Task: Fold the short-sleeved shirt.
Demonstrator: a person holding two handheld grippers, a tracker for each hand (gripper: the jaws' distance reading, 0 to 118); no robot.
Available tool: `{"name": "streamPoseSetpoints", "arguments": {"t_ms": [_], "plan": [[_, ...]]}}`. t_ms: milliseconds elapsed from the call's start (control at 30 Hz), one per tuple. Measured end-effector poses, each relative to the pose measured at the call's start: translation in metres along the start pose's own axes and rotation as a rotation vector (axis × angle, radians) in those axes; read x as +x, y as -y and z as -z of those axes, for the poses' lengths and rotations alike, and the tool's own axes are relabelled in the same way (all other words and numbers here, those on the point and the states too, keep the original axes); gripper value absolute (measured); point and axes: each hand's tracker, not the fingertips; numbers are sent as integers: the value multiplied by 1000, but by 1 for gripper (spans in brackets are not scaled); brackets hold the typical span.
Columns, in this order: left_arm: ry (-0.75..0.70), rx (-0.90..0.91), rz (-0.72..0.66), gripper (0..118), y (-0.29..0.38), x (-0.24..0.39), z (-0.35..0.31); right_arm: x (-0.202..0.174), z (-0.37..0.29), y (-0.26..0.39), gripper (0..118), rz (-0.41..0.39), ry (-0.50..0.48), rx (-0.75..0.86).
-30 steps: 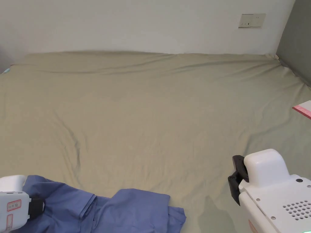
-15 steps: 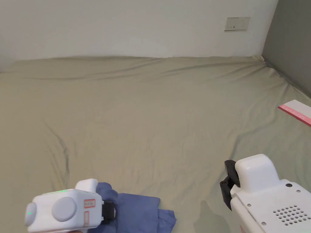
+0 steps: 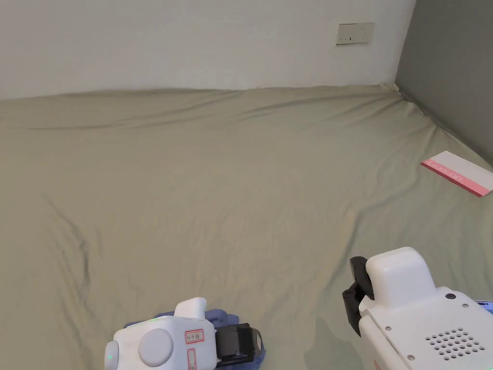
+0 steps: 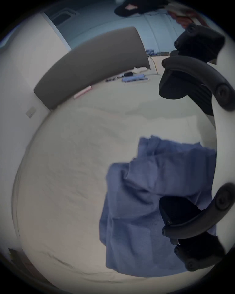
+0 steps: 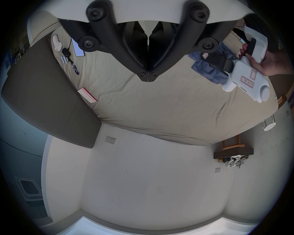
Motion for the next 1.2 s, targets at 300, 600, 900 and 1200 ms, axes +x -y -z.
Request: {"name": "streamPoseSetpoints", "arguments": {"t_ms": [300,600,900,1200], "plan": [[-213,222,204,4,-1,-18,-50,-1,1,0,2,2,-2,1],[-264,117,375,0,29,-14,25,-5,-3,3,2,-11,-4,-8],[-315,103,629,0,79,22,42,1,2,5,2,-1,16,-24],[69,-19,613,0,98,39,16,-22,26,-3,2,-16,-43,-30]]}}
